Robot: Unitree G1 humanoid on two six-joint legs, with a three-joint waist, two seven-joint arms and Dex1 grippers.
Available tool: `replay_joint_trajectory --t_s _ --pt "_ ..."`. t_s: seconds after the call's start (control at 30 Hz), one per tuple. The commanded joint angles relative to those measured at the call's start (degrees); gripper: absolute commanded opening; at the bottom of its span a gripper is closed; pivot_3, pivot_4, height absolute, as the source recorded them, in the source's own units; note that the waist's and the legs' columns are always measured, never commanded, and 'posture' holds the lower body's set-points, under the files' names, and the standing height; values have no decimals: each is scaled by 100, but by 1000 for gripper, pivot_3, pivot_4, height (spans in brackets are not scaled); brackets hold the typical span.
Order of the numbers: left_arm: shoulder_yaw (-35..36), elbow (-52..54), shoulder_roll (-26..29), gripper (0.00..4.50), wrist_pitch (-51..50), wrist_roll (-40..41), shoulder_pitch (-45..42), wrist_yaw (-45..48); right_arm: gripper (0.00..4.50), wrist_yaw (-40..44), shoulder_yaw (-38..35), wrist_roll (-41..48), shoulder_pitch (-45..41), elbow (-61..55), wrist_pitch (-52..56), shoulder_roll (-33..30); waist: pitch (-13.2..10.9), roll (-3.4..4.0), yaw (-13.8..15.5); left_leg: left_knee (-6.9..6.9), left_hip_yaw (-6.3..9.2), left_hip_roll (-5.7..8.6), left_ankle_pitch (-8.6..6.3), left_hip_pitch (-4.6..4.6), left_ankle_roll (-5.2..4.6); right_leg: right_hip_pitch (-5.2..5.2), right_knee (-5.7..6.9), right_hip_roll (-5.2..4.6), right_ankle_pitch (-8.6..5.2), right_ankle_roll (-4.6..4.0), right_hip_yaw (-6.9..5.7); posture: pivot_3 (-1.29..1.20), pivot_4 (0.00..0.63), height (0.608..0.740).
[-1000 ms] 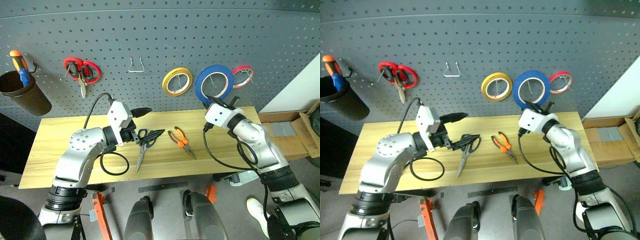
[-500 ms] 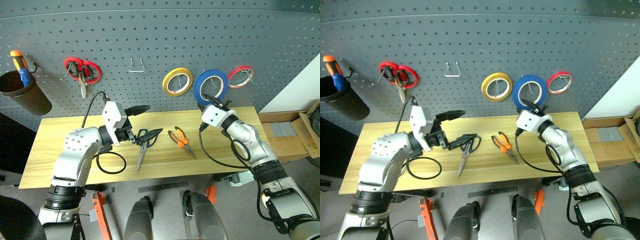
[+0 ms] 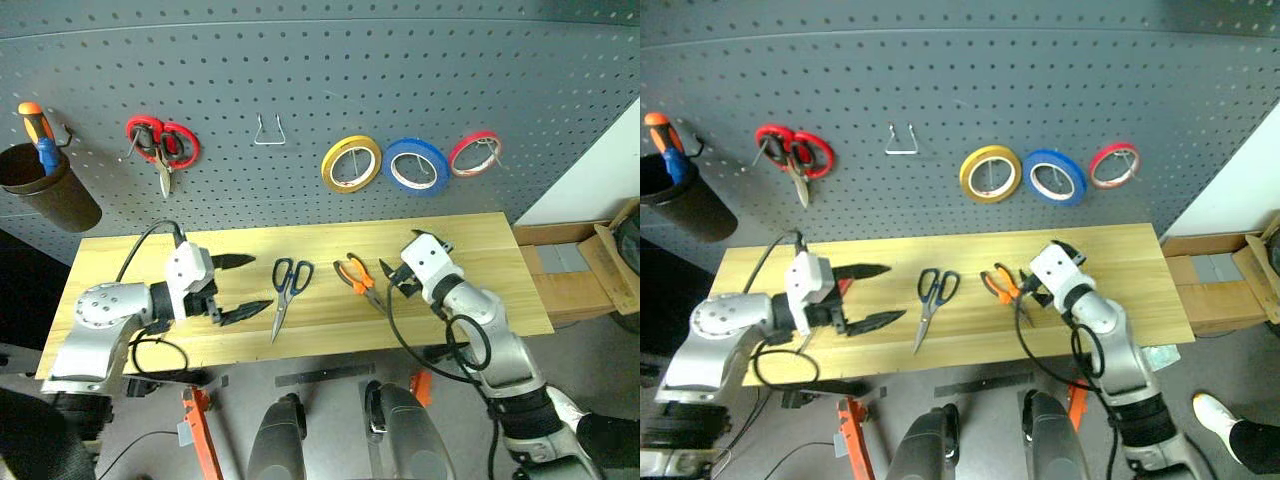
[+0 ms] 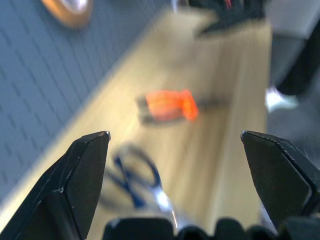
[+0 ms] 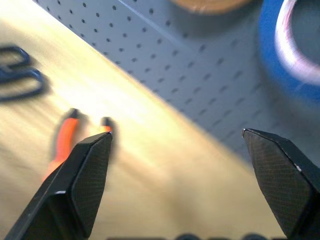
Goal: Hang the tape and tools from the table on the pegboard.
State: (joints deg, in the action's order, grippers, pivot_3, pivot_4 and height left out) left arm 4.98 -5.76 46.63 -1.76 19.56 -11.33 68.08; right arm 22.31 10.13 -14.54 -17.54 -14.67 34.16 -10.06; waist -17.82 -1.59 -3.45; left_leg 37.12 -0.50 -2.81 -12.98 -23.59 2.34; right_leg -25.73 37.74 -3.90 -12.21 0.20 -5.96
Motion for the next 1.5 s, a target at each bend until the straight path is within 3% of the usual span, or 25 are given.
replay_joint_trajectory --t_s 0.03,0.23,0.53,1.07,1.17,1.33,1.5 --pt "79 -71 139 4500 130 -24 -71 165 4440 -17 34 162 -194 -333 1097 243 1 -1 27 0 3 0 3 0 -4 -1 3 0 0 -1 0 -190 275 740" --pt "-93 -387 342 4500 94 -258 -349 426 4440 -135 122 488 -720 802 1734 773 11 -19 -10 -4 2 2 10 -2 -11 -7 10 11 1 -3 17 -193 270 740" --pt "-168 -522 428 4500 -26 -329 -667 634 4440 -644 305 511 -1505 2915 812 1105 15 -26 -109 -7 -16 3 10 -27 -11 -37 10 14 3 -4 35 -183 265 740" --pt "-225 -449 274 4500 18 -386 -654 484 4440 -808 157 662 -2659 5549 -306 1196 22 -37 -151 -5 -21 0 10 -21 -11 -39 23 16 6 -8 43 -180 258 740" --pt "-230 -463 231 4500 42 -407 -654 451 3870 -687 351 575 -2728 5774 -423 1183 30 -49 -151 -5 -23 0 10 -20 -11 -39 23 16 6 -9 45 -182 253 740" --pt "-204 -489 161 4500 90 -435 -633 382 2376 -531 469 592 -2621 5734 -396 1192 52 -69 -151 -2 -22 0 11 -20 -11 -39 25 16 7 -11 45 -189 240 740" --pt "-26 -459 56 4500 25 -300 -514 174 2311 -505 531 582 -2537 5312 -437 1177 65 -79 -150 -1 -22 -1 11 -19 -11 -38 26 16 12 -18 44 -190 230 740"
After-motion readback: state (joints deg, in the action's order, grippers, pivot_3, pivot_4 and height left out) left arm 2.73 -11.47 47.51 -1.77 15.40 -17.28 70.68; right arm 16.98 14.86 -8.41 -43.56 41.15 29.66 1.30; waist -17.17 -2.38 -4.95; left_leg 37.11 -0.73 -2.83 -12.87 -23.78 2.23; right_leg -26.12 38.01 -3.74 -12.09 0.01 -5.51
